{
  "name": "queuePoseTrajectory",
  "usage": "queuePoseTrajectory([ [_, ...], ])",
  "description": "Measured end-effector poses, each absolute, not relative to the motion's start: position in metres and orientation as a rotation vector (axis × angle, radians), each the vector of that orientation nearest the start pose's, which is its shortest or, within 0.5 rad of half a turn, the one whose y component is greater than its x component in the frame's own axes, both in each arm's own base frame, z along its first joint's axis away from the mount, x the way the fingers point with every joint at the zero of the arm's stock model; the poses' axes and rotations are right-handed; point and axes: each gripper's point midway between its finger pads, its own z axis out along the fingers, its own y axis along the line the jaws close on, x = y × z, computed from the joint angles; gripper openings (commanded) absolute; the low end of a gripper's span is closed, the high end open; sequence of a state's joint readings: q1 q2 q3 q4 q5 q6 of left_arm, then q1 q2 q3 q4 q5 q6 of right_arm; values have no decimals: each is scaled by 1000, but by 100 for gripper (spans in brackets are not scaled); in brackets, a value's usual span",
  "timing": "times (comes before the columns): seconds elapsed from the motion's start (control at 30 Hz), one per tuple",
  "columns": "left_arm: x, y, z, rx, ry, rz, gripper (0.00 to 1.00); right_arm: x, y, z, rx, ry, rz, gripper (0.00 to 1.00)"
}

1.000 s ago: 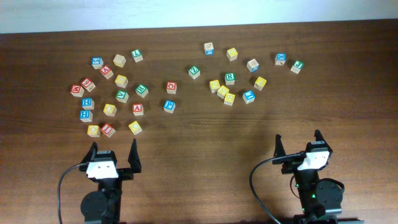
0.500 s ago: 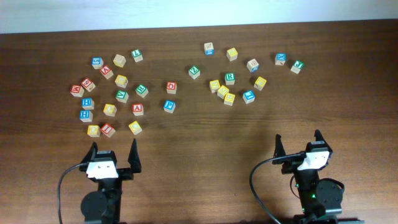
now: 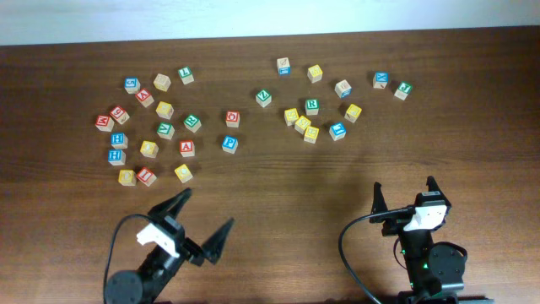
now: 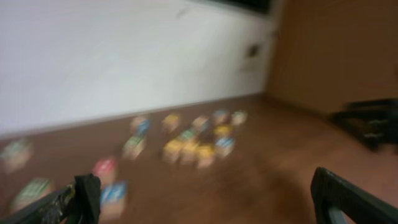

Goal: Spell out CVPR
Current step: 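Reach the left gripper to the yellow C block and grasp it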

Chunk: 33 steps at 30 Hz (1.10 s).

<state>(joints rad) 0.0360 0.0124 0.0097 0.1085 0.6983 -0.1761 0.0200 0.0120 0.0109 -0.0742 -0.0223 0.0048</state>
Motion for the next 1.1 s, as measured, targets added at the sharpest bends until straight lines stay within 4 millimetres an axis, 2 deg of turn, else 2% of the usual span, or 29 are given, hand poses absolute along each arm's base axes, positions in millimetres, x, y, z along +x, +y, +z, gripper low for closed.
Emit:
queuePoseTrajectory([
  [0.1,181,-122,246,580,1221,-678,99,246,9,158,-30,1646,37,98],
  [0.23,144,-125,302,620,963,-696,99,246,9,158,-29,1646,37,98],
  [0.3,145,-118,323,540,966,-714,99,246,9,158,-30,1647,37,98],
  [0.37,141,-110,361,468,972,-710,99,246,9,158,-30,1647,37,98],
  [0.43,140,-106,400,422,1040,-702,99,246,9,158,-30,1647,37,98],
  [0.47,146,-105,410,399,1131,-700,99,246,9,158,-29,1647,37,98],
  [0.5,159,-104,410,364,1304,-701,99,246,9,158,-30,1646,37,98],
  [0.57,182,-105,392,337,1627,-715,99,246,8,158,-27,1647,34,98],
  [0.6,187,-109,386,345,1714,-757,99,246,8,158,-27,1647,34,98],
  [0.63,193,-116,387,379,1779,-822,99,246,8,158,-27,1646,34,98],
  [0.7,211,-130,395,466,1797,-944,99,246,8,158,-27,1647,34,98],
  [0.8,225,-133,379,363,1940,-1069,99,246,8,158,-27,1646,34,98],
  [0.87,225,-128,346,210,2172,-996,99,246,8,158,-27,1646,33,98],
  [0.93,223,-119,315,97,2383,-832,99,246,8,158,-27,1647,34,98],
  [1.0,232,-96,281,-60,2589,-536,99,246,8,158,-26,1647,33,98],
  [1.1,254,-82,248,-150,2706,-324,99,246,8,158,-26,1647,34,98],
])
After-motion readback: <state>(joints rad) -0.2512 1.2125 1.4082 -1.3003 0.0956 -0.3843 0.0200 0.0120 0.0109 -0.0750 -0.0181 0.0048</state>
